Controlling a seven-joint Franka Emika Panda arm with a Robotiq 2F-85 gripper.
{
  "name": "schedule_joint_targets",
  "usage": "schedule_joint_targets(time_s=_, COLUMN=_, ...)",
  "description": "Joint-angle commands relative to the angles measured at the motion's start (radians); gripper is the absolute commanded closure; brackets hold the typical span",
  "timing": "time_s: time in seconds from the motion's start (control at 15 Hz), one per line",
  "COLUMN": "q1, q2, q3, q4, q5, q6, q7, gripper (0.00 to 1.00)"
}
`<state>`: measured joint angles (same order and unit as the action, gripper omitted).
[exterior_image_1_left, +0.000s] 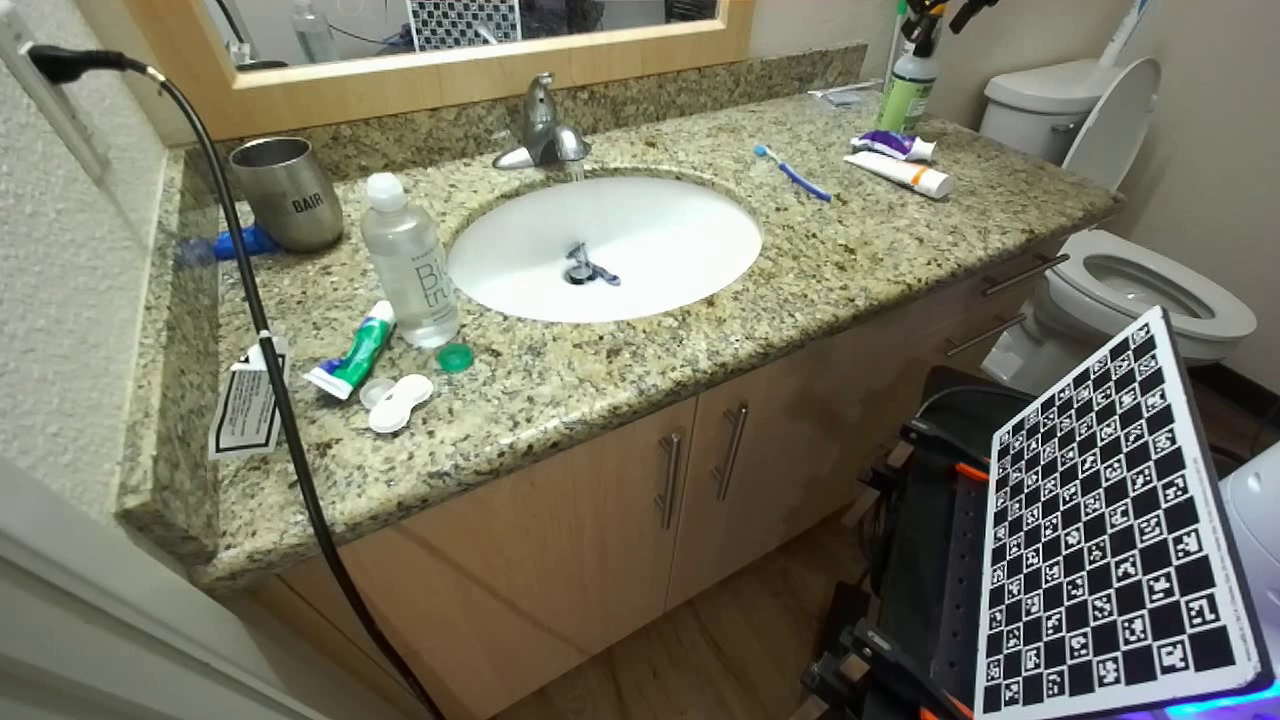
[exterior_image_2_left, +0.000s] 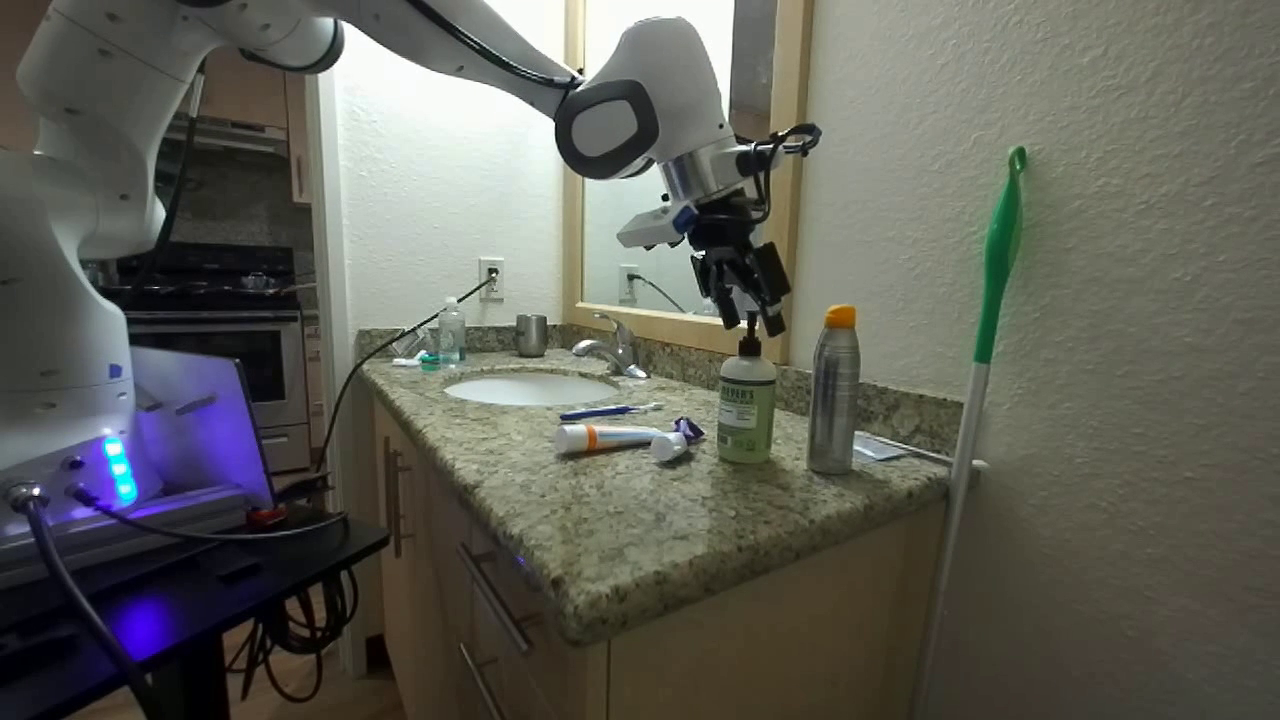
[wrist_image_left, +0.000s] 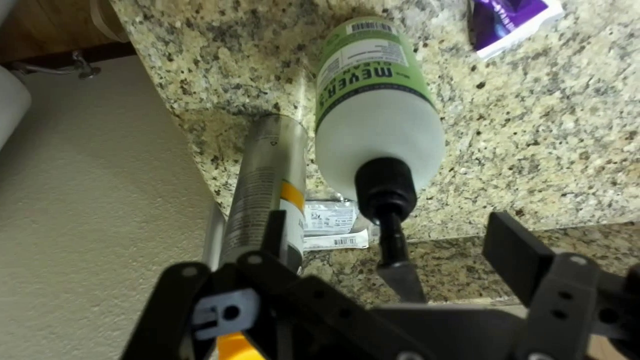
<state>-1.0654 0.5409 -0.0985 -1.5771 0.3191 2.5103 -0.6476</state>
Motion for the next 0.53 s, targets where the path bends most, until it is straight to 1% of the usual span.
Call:
schedule_joint_targets(time_s=0.0, q1=-0.069, q2=-0.054, q3=0.072, q4=-0.065, q5=0.049, q6=0.011, q7=-0.169, gripper=0.0)
schedule_joint_targets(time_s=0.07, q1=-0.105, q2=-0.075, q3=0.108, q4=-0.09, q5=0.102, q6=0.029, q7=-0.258, gripper=0.0)
schedule_joint_targets(time_s=0.13, q1=-0.169, q2=-0.092, q3=0.18, q4=-0.099, q5=0.143, q6=0.027, q7=-0.326, gripper=0.0)
schedule_joint_targets(time_s=0.27, q1=-0.295, q2=-0.126, q3=0.284, q4=-0.099, q5=0.27, q6=-0.03, q7=-0.475, gripper=0.0)
schedule_joint_targets(time_s=0.33, q1=-0.351, q2=-0.139, q3=0.314, q4=-0.088, q5=0.343, q6=-0.088, q7=-0.55, gripper=0.0)
schedule_joint_targets(time_s=0.4, q1=-0.212, q2=-0.078, q3=0.199, q4=-0.039, q5=0.278, q6=-0.032, q7=-0.434, gripper=0.0)
schedule_joint_targets(time_s=0.47, q1=-0.233, q2=-0.093, q3=0.201, q4=-0.037, q5=0.3, q6=-0.055, q7=-0.462, gripper=0.0)
